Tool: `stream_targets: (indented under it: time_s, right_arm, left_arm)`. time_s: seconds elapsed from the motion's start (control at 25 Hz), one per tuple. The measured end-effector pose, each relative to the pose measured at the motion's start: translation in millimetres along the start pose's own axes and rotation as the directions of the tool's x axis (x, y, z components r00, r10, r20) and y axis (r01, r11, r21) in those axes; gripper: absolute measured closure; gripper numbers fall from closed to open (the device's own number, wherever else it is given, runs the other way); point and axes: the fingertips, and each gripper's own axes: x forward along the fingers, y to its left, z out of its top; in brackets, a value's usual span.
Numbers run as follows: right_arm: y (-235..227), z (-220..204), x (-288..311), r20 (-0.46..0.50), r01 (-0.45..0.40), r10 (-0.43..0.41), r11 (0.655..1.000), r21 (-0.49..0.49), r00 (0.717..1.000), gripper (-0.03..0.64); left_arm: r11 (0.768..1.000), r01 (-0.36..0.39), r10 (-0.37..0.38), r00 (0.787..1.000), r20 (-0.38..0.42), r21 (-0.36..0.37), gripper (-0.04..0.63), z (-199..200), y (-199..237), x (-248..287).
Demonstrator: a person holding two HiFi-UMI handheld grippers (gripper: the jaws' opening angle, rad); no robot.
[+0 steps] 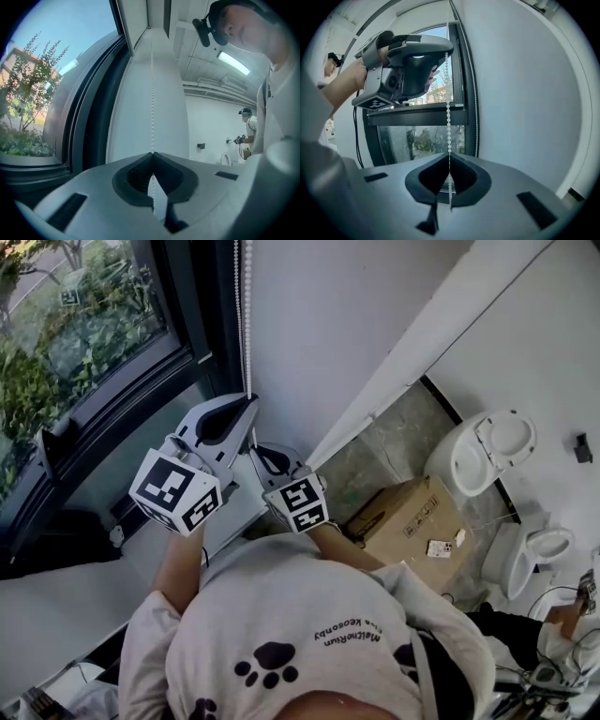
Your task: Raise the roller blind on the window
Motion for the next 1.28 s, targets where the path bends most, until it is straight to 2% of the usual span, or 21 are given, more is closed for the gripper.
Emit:
stream_targets:
  time_s: [0.44, 0.68, 1.0, 1.28]
  right_arm:
    - [-5, -45, 6, -0.092, 0.010, -0.009, 1.000, 0.015, 0.996, 0.606]
    - [-7, -57, 8, -0.123, 0.003, -0.001, 1.000, 0.014, 0.992, 0.606]
    - [-6, -77, 10, -0.180, -0.003, 0.015, 0.998, 0.067, 0.983, 0.606]
    - [-1, -79, 9, -0.211, -0.024, 0.037, 0.997, 0.067, 0.977, 0.603]
  left_arm:
    - [0.999, 0.003, -0.005, 0.999, -0.041, -0.046, 0.588, -41, -7, 0]
    - [0.998, -0.001, -0.002, 0.999, -0.049, -0.063, 0.588, -55, -7, 0]
    - [0.996, -0.006, -0.001, 0.997, -0.079, -0.093, 0.588, -78, -7, -2]
    - [0.996, 0.002, -0.009, 0.997, -0.077, -0.094, 0.586, -81, -9, -1]
